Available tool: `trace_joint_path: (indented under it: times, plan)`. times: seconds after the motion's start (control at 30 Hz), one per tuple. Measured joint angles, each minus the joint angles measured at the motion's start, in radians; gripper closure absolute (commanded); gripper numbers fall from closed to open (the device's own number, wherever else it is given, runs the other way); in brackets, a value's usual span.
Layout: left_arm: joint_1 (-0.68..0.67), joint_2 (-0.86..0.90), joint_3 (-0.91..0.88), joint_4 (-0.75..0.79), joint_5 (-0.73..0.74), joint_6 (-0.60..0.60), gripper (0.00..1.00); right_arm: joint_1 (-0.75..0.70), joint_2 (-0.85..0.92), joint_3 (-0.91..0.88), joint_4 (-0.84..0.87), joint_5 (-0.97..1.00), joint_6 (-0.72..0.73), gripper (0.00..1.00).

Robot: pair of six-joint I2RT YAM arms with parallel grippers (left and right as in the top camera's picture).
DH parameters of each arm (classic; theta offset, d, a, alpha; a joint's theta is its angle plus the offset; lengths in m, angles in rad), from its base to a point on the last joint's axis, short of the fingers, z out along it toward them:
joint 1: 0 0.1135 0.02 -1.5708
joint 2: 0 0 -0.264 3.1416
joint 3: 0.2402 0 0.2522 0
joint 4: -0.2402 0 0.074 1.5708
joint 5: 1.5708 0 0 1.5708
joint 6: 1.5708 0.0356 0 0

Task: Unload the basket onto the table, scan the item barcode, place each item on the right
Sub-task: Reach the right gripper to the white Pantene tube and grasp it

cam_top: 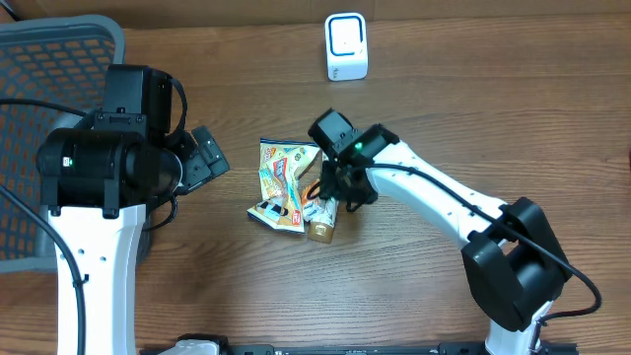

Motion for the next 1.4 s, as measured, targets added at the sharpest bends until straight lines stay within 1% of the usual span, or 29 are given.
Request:
trace_joint_path:
  times: [0.17,0.43,0.67,0.7,0.77,0.9,0.97,1.07,1.1,1.27,1.4]
  plan:
    - [0.000,0.000,0.000,0.000,0.000,0.000,0.00,0.000,0.003,-0.079,0.112,-0.068,0.013,0.46]
    - [0.000,0.000,0.000,0.000,0.000,0.000,0.01,0.000,0.004,-0.086,0.144,-0.112,0.019,0.45]
    - [0.000,0.000,0.000,0.000,0.000,0.000,0.00,0.000,0.005,-0.093,0.161,-0.074,0.021,0.46]
    - [0.000,0.000,0.000,0.000,0.000,0.000,0.00,0.000,0.009,-0.098,0.166,-0.073,0.022,0.48]
    - [0.000,0.000,0.000,0.000,0.000,0.000,0.01,0.000,0.025,-0.100,0.167,-0.074,0.022,0.55]
    - [0.000,0.000,0.000,0.000,0.000,0.000,0.00,0.000,0.071,-0.103,0.172,-0.077,0.026,0.84]
    - [0.000,0.000,0.000,0.000,0.000,0.000,0.01,-0.001,0.065,-0.096,0.163,-0.084,0.026,0.91]
    - [0.000,0.000,0.000,0.000,0.000,0.000,0.01,-0.002,0.062,-0.077,0.125,-0.081,0.024,0.93]
    - [0.000,0.000,0.000,0.000,0.000,0.000,0.00,-0.002,0.062,-0.068,0.099,-0.076,0.021,0.96]
    - [0.000,0.000,0.000,0.000,0.000,0.000,0.00,-0.017,0.075,-0.008,-0.082,-0.037,-0.004,0.96]
    - [0.000,0.000,0.000,0.000,0.000,0.000,0.00,-0.080,0.088,0.092,-0.235,-0.037,-0.091,0.96]
